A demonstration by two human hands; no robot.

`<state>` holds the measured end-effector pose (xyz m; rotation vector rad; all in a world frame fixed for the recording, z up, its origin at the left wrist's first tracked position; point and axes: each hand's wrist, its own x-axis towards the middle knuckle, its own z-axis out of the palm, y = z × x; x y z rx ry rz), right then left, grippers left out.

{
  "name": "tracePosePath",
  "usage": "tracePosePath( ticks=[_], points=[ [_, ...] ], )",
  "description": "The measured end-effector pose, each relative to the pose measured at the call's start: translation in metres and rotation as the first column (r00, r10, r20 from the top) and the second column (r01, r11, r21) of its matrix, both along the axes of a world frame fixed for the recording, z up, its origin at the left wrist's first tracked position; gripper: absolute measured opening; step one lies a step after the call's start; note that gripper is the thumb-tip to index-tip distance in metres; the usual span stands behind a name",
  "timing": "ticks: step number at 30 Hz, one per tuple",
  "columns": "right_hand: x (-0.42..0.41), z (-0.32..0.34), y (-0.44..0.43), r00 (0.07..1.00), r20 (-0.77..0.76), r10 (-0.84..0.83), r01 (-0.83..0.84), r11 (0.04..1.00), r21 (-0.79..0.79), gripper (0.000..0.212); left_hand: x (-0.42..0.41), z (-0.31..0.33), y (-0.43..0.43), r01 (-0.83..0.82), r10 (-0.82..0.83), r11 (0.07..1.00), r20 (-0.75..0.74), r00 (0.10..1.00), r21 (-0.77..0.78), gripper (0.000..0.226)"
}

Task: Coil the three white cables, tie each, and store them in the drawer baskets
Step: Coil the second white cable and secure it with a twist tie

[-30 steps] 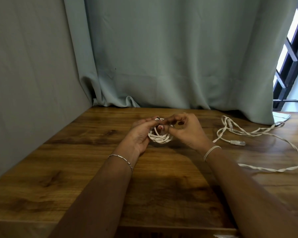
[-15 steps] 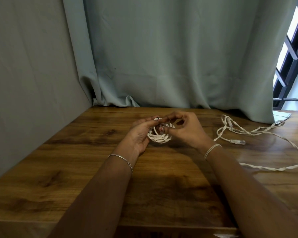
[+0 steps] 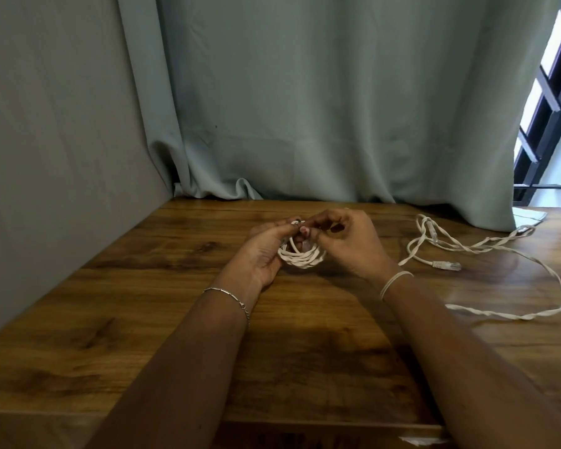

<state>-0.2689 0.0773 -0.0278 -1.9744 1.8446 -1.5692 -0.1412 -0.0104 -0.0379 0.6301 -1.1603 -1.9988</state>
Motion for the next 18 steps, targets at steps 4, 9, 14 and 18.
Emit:
tracePosePath(
  ticks=[4, 9, 14, 18],
  points=[
    [-0.003, -0.004, -0.005, 0.997, -0.053, -0.063, 0.061, 0.997, -0.037, 0.013, -0.005, -0.001, 0.001, -0.001, 0.007, 0.993, 0.046, 0.999, -0.122, 0.023],
    [-0.009, -0.001, -0.005, 0.984, 0.093, -0.155, 0.167, 0.977, -0.133, 0.003, -0.010, -0.006, 0.006, 0.015, 0.067, 0.934, 0.216, 0.974, -0.358, 0.024],
    [-0.017, 0.006, -0.001, 0.953, 0.285, -0.099, 0.148, 0.977, -0.155, 0.004, -0.009, -0.004, 0.010, 0.006, 0.073, 0.928, 0.198, 0.977, -0.373, 0.025],
    [-0.013, 0.002, -0.003, 0.981, 0.194, -0.002, 0.004, 1.000, -0.012, 0.004, -0.006, -0.001, 0.010, -0.039, 0.088, 0.949, 0.142, 0.986, -0.313, 0.023]
  ],
)
